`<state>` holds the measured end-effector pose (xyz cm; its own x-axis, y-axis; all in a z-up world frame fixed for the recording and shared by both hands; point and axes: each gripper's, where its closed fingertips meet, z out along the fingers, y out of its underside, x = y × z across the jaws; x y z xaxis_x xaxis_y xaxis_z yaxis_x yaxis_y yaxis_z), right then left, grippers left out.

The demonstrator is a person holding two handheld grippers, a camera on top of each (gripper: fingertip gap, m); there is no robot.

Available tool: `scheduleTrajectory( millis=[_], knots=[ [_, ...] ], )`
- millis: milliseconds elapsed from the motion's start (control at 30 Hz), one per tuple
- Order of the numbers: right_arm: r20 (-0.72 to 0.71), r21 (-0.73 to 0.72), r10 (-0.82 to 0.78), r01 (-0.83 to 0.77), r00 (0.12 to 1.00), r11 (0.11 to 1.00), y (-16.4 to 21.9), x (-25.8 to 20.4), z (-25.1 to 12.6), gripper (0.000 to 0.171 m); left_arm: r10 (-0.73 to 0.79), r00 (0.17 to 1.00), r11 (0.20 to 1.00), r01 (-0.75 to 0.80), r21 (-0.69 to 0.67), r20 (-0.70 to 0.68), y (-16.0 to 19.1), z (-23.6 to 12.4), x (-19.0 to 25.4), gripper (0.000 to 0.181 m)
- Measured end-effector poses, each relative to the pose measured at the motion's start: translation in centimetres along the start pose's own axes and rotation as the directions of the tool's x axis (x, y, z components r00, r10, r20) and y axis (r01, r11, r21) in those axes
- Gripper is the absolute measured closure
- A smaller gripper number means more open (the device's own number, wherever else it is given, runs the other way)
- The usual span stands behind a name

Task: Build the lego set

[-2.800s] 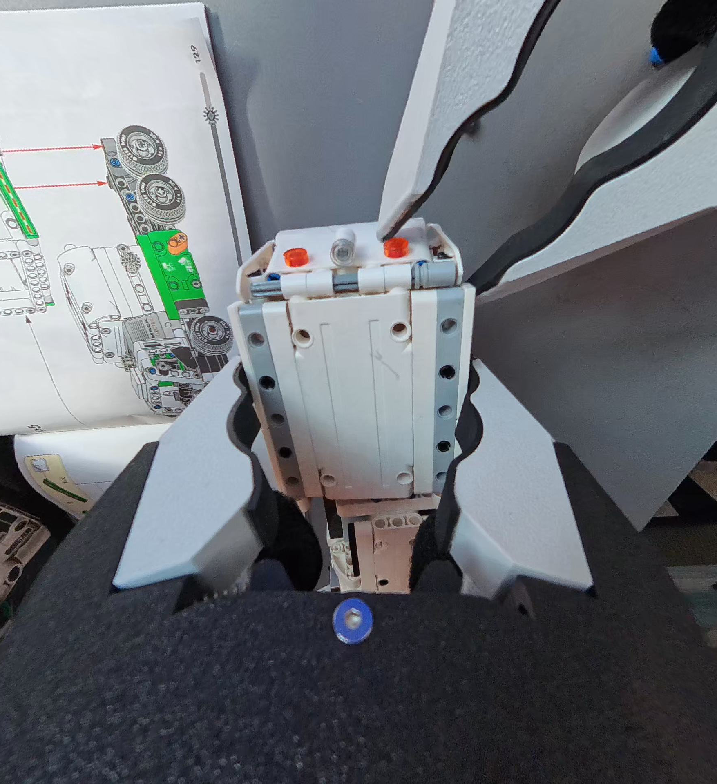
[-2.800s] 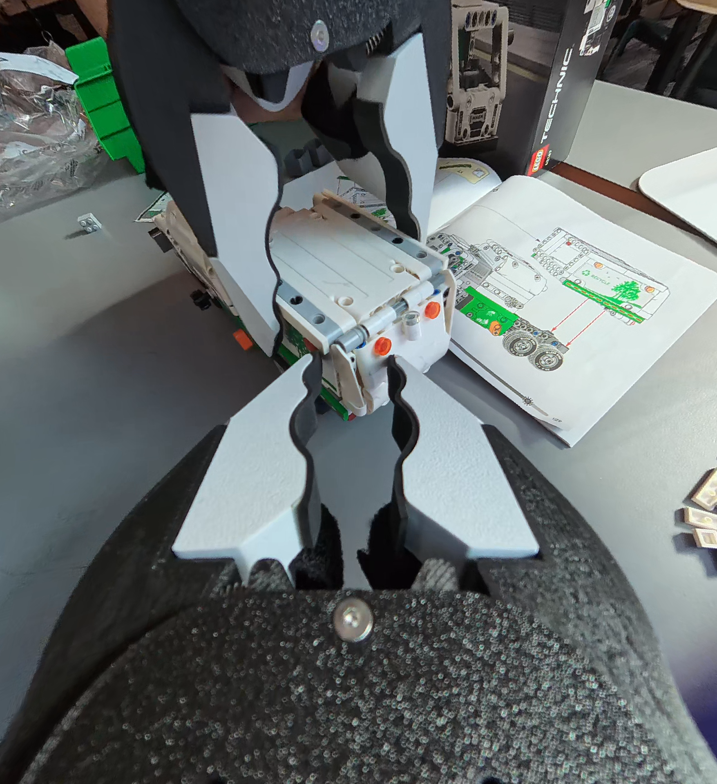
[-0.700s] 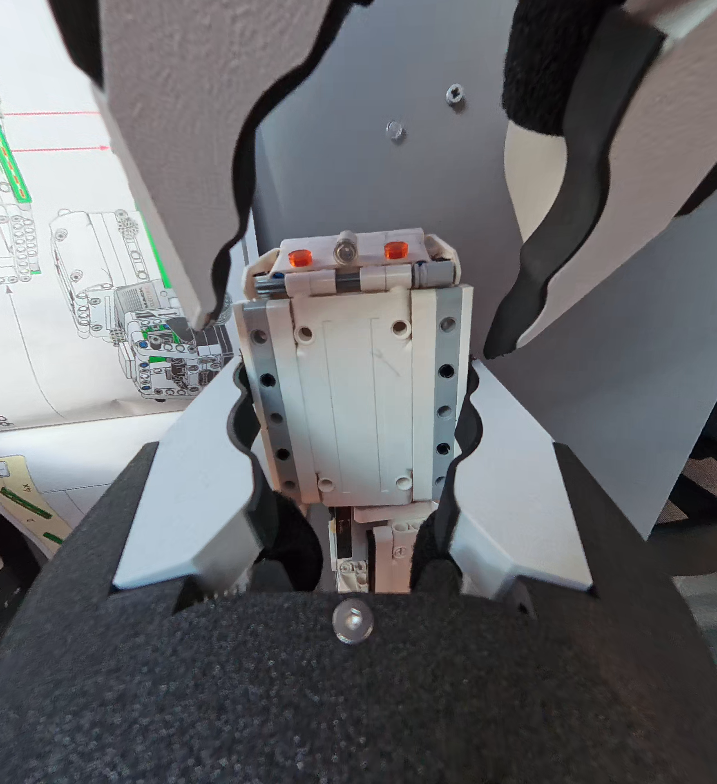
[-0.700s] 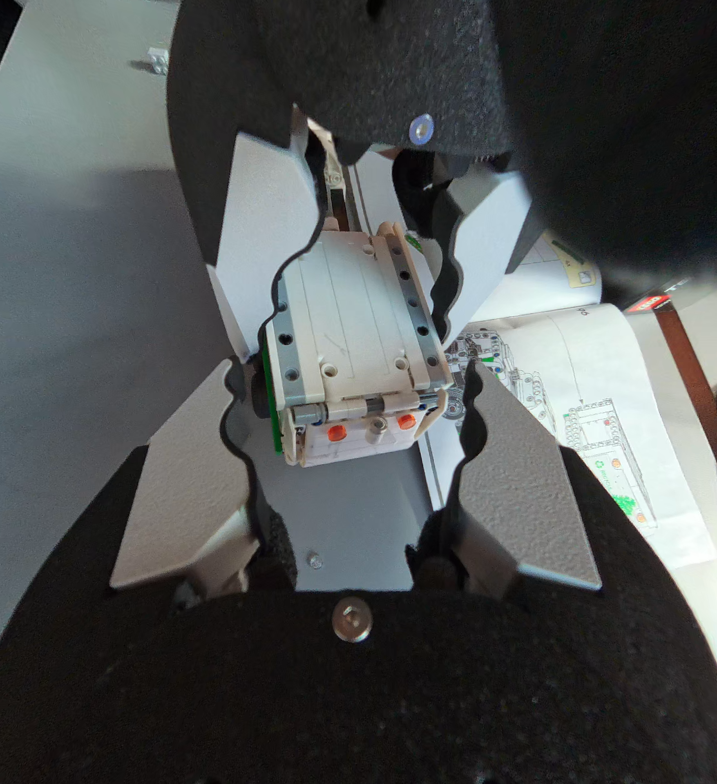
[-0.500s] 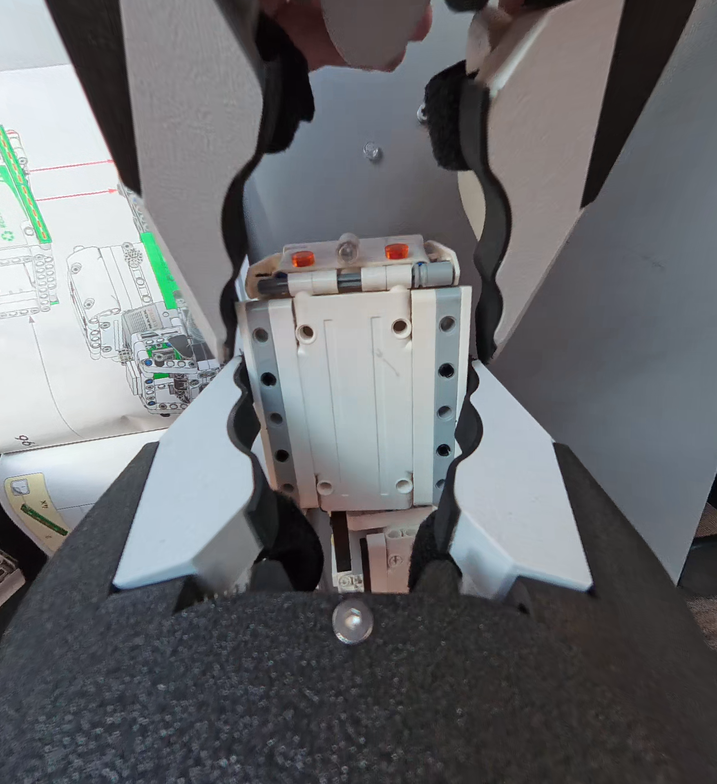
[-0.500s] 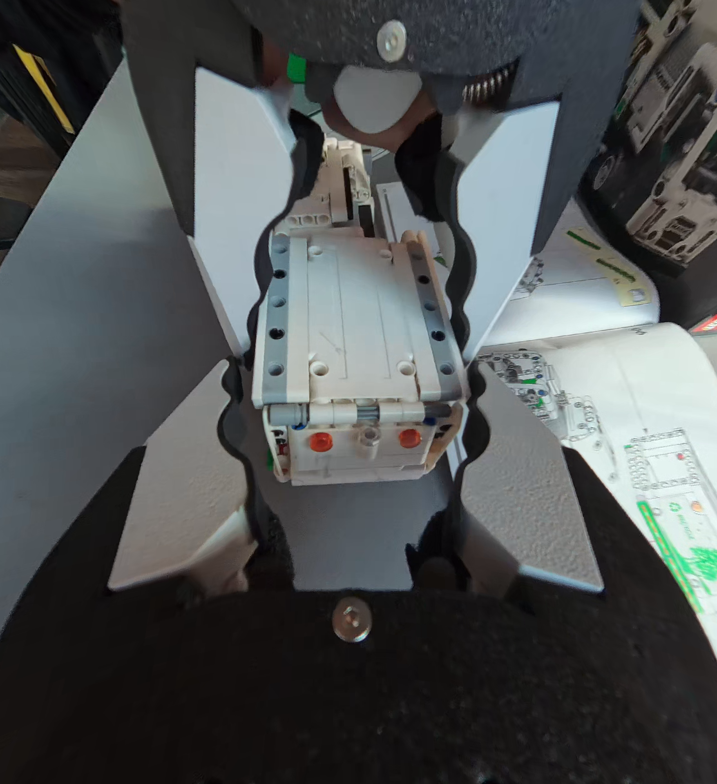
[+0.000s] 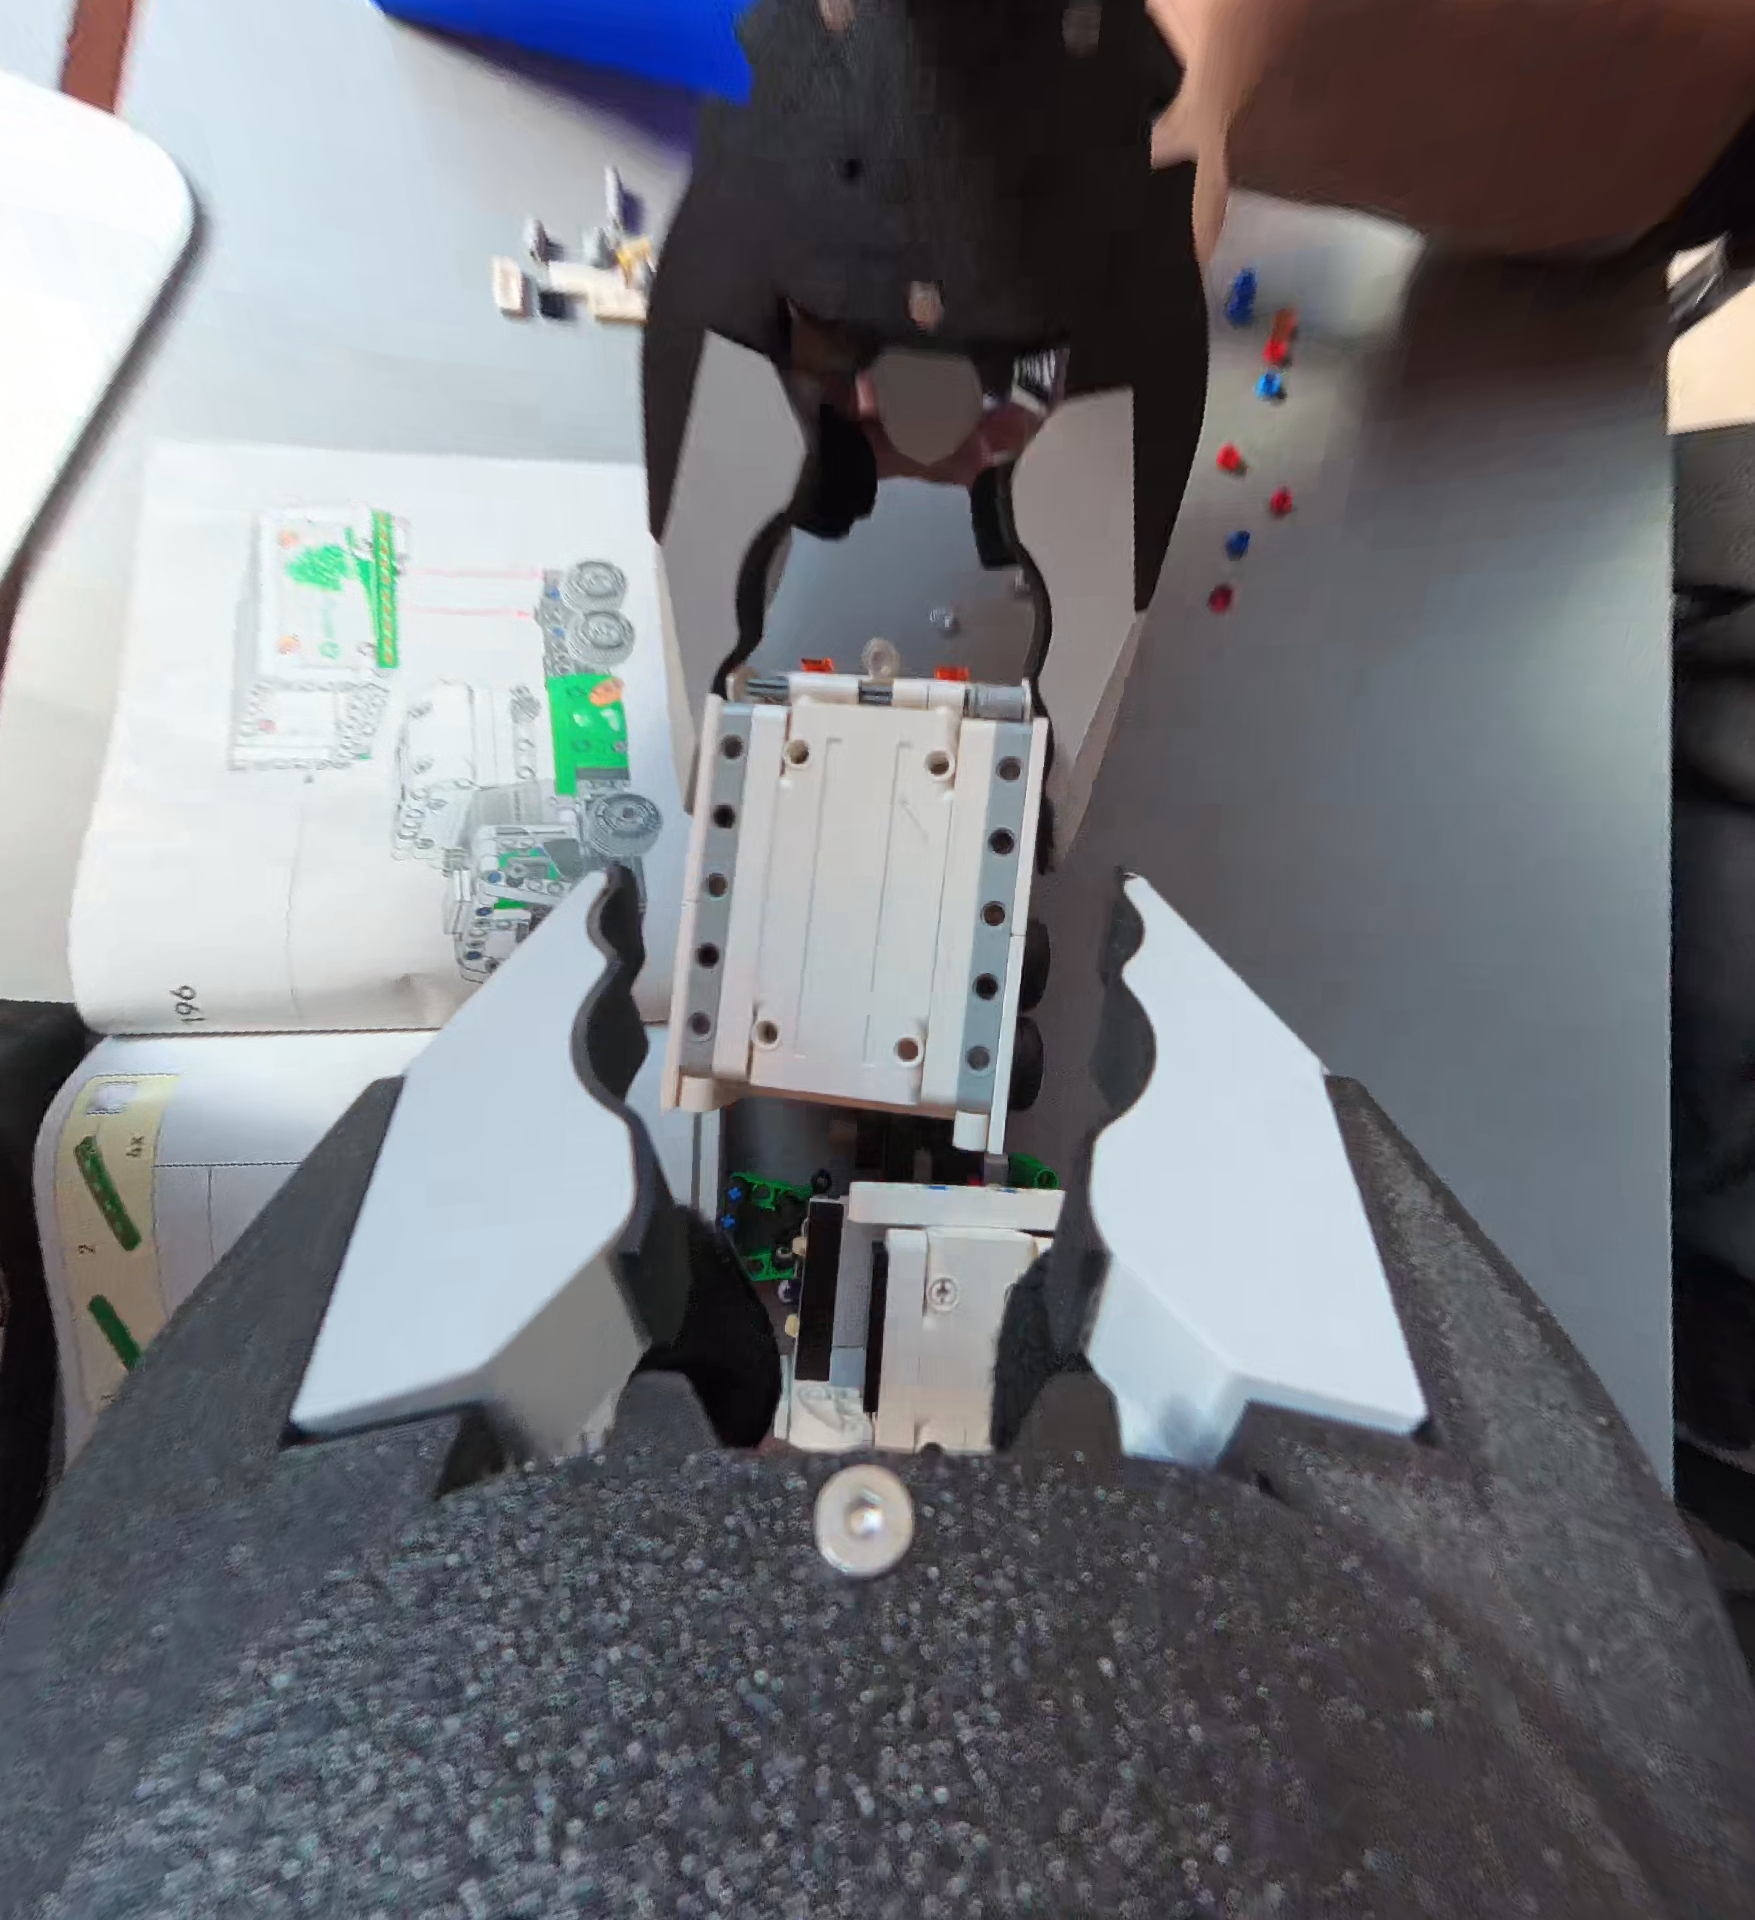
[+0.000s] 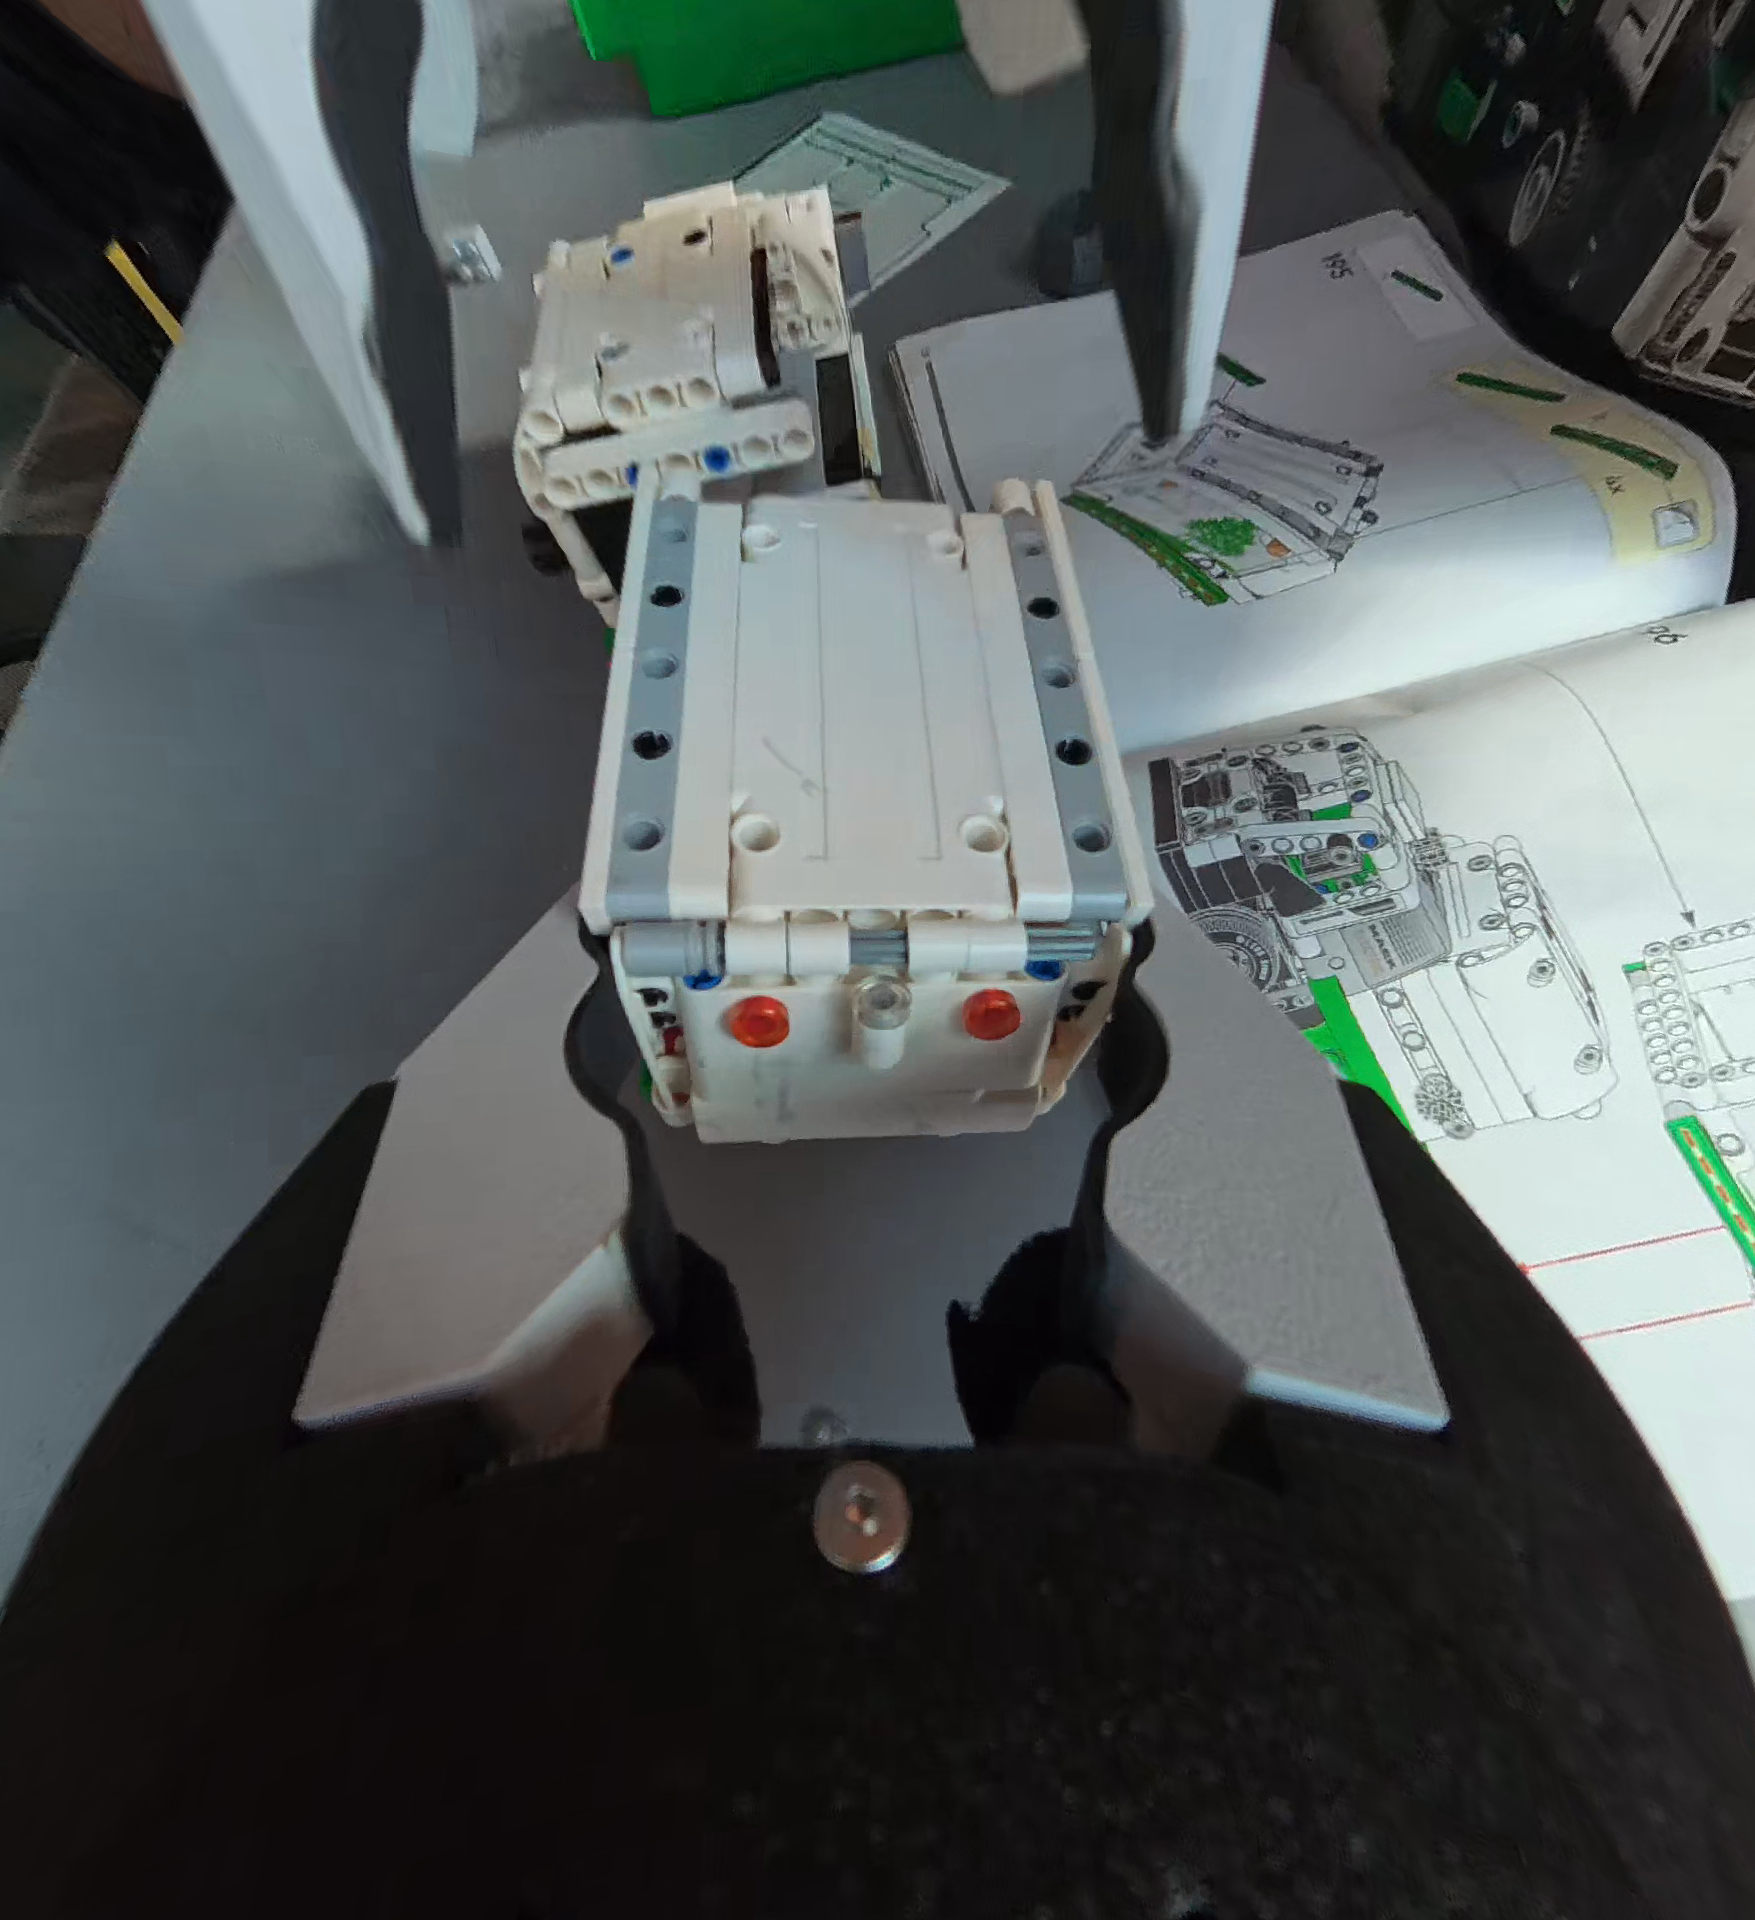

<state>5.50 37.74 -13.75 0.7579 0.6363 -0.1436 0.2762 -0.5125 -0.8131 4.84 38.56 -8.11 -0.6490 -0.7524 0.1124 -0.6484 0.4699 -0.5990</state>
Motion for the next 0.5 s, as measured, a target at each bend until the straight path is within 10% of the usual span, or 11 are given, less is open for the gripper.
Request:
scheduleTrajectory(
  millis=[500],
  knots=[
    [0.056,0.058,0.064,-0.067,0.996,0.996,-1.0,-1.4,0.5,0.081,0.037,0.999,0.997,-0.038,0.069,0.014,5.5,-2.0,1.2,0.067]
  ],
)
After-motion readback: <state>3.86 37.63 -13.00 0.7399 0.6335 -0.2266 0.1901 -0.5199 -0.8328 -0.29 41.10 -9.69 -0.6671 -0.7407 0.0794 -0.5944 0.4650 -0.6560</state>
